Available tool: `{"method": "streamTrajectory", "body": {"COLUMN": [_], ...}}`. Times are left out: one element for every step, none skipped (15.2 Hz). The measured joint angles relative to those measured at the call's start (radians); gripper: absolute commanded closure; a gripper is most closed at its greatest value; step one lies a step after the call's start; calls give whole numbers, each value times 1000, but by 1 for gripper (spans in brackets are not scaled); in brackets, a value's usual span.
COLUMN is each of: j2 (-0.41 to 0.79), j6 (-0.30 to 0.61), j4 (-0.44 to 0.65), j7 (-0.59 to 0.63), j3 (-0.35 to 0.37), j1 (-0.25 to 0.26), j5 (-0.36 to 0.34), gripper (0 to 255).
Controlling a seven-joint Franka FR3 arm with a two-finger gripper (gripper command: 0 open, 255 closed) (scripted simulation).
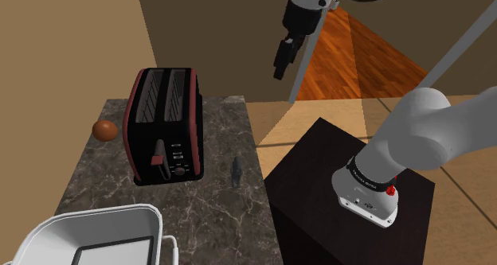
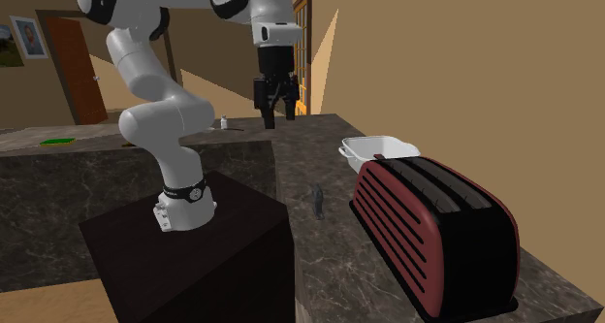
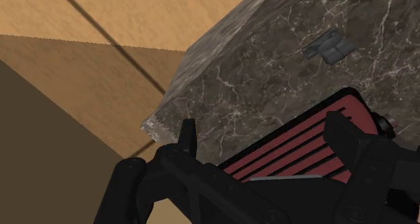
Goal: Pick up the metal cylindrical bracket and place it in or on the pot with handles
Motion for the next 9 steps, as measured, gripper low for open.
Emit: {"method": "streamTrajectory", "body": {"j2": [3, 9, 14, 38, 54, 69, 86, 109, 126], "j6": [27, 50, 75, 99, 129, 155, 186, 213, 239], "j4": [-26, -46, -68, -71, -88, -101, -117, -123, -135], "j7": [12, 17, 31, 41, 54, 64, 79, 91, 97], "j3": [17, 27, 44, 60, 77, 93, 113, 131, 143], "j1": [11, 17, 28, 34, 43, 51, 62, 70, 75], "j5": [11, 19, 30, 38, 48, 56, 68, 76, 81], "gripper": [0, 0, 0, 0, 0, 0, 0, 0, 0]}}
